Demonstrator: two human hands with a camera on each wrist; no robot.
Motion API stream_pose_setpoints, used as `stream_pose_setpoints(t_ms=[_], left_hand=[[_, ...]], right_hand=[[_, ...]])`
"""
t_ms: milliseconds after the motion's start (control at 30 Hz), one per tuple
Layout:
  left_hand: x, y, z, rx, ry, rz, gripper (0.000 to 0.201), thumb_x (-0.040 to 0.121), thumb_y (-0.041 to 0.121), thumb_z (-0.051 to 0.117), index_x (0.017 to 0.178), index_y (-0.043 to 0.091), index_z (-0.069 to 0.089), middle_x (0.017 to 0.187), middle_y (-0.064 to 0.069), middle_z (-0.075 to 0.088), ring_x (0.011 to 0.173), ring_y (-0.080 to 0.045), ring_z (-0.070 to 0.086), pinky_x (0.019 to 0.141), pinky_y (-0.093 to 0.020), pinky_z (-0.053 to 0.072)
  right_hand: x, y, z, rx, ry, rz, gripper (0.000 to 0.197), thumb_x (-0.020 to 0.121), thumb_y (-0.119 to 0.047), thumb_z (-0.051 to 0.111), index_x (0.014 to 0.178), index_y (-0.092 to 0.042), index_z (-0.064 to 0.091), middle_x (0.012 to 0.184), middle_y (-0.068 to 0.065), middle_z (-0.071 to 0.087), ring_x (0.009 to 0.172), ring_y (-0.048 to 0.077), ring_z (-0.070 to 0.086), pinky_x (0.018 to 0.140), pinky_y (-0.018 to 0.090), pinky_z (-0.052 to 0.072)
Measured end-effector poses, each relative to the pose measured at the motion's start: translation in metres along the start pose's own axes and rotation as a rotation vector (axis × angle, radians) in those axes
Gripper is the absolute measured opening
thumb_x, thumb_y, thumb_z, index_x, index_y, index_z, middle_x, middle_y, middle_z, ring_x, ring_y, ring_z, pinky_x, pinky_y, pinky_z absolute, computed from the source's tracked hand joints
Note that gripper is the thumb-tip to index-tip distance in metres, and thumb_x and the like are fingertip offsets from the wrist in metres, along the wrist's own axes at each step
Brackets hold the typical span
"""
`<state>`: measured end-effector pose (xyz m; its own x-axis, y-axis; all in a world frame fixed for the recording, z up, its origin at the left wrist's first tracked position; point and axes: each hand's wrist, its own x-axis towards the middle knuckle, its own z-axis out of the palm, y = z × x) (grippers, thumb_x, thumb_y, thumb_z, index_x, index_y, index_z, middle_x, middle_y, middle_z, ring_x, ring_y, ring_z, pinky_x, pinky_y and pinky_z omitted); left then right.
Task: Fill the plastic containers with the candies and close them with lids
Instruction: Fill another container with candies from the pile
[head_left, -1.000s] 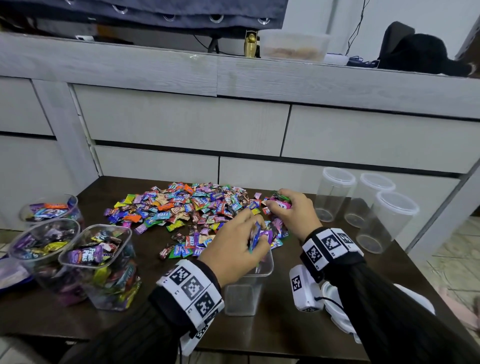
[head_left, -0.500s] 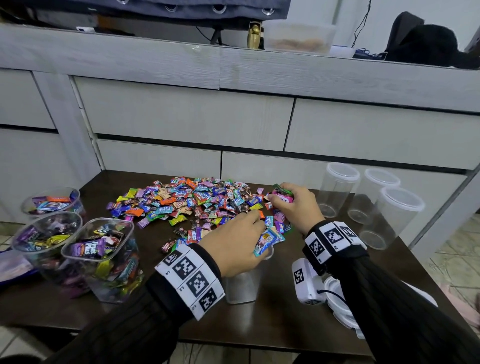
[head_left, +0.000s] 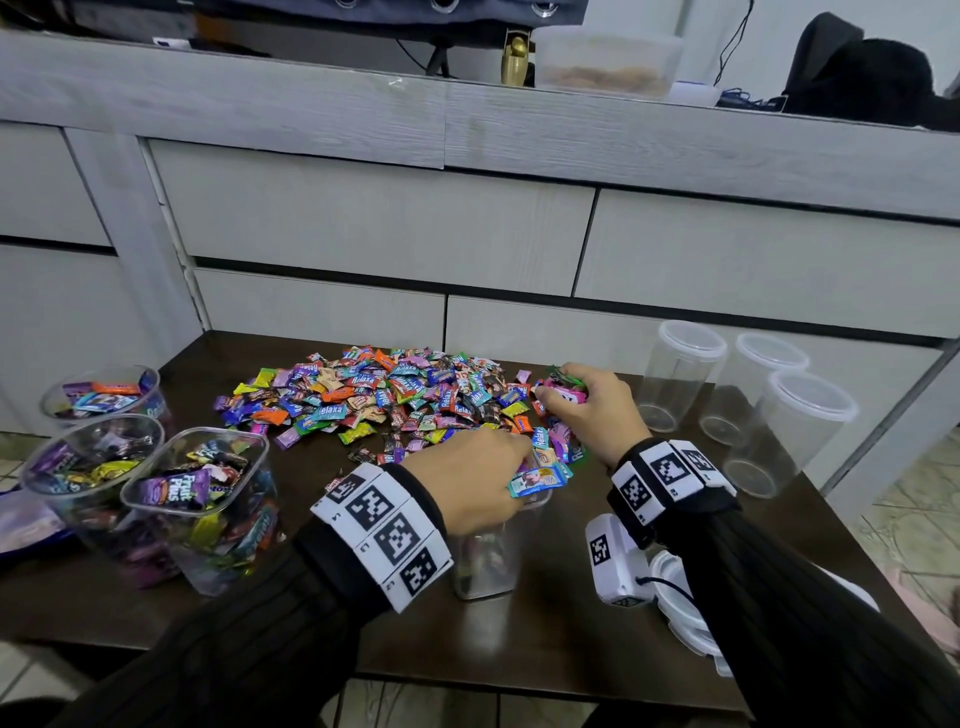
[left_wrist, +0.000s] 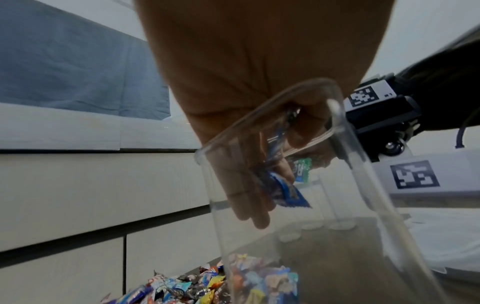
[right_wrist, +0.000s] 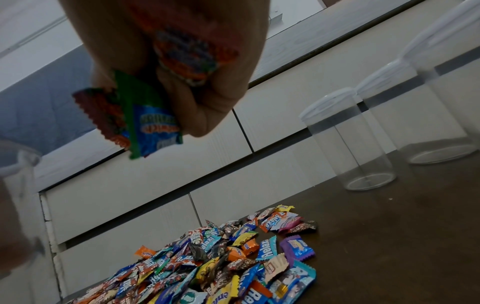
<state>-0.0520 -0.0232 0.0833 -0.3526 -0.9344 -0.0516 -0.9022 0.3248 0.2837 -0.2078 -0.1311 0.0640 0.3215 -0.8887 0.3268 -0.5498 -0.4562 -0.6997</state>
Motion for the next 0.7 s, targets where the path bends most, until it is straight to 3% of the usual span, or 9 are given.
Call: stream_pose_setpoints(t_ms=[133, 267, 367, 500, 700], left_hand=[[0.003, -0.001, 0.000, 0.004, -0.011, -0.035, 0.031, 0.097, 0.036, 0.052, 0.120, 0.015, 0.053, 0.125, -0.008, 0.058, 0.109, -0.028, 0.055, 0.089, -0.036, 0.046], [0.002, 0.002, -0.009, 0.013, -0.030, -0.025, 0.027, 0.091, 0.023, 0.053, 0.117, 0.014, 0.052, 0.123, -0.009, 0.057, 0.108, -0.029, 0.055, 0.090, -0.040, 0.046], [-0.001, 0.005, -0.015, 0.086, 0.020, 0.027, 0.027, 0.089, 0.022, 0.053, 0.115, 0.015, 0.050, 0.122, -0.007, 0.056, 0.107, -0.028, 0.055, 0.087, -0.039, 0.044], [0.000, 0.005, -0.014, 0.276, 0.144, 0.045, 0.030, 0.090, 0.019, 0.050, 0.119, 0.016, 0.046, 0.121, -0.005, 0.054, 0.108, -0.024, 0.050, 0.079, -0.031, 0.034], [0.004, -0.004, -0.011, 0.446, 0.272, 0.048, 0.032, 0.091, 0.014, 0.047, 0.122, 0.014, 0.042, 0.121, -0.007, 0.049, 0.108, -0.023, 0.044, 0.079, -0.030, 0.030]], right_hand=[[0.002, 0.003, 0.002, -0.028, 0.002, 0.001, 0.019, 0.089, -0.032, 0.065, 0.094, -0.014, 0.063, 0.088, 0.006, 0.069, 0.075, 0.016, 0.066, 0.058, 0.019, 0.048], [0.004, 0.007, 0.003, -0.059, 0.005, 0.002, 0.028, 0.088, -0.034, 0.065, 0.103, -0.010, 0.065, 0.093, 0.005, 0.068, 0.076, 0.014, 0.063, 0.052, 0.008, 0.037], [0.005, 0.008, 0.004, -0.077, 0.007, -0.003, 0.031, 0.088, -0.033, 0.065, 0.107, -0.009, 0.064, 0.094, 0.003, 0.066, 0.074, 0.010, 0.059, 0.049, 0.004, 0.038], [0.005, 0.007, 0.005, -0.059, 0.017, -0.013, 0.019, 0.088, -0.031, 0.066, 0.098, -0.015, 0.063, 0.085, 0.000, 0.063, 0.067, -0.004, 0.054, 0.051, 0.002, 0.039], [0.003, 0.004, 0.005, -0.052, 0.004, -0.033, 0.012, 0.087, -0.031, 0.066, 0.089, -0.021, 0.060, 0.080, -0.001, 0.064, 0.066, -0.004, 0.055, 0.054, 0.003, 0.040]])
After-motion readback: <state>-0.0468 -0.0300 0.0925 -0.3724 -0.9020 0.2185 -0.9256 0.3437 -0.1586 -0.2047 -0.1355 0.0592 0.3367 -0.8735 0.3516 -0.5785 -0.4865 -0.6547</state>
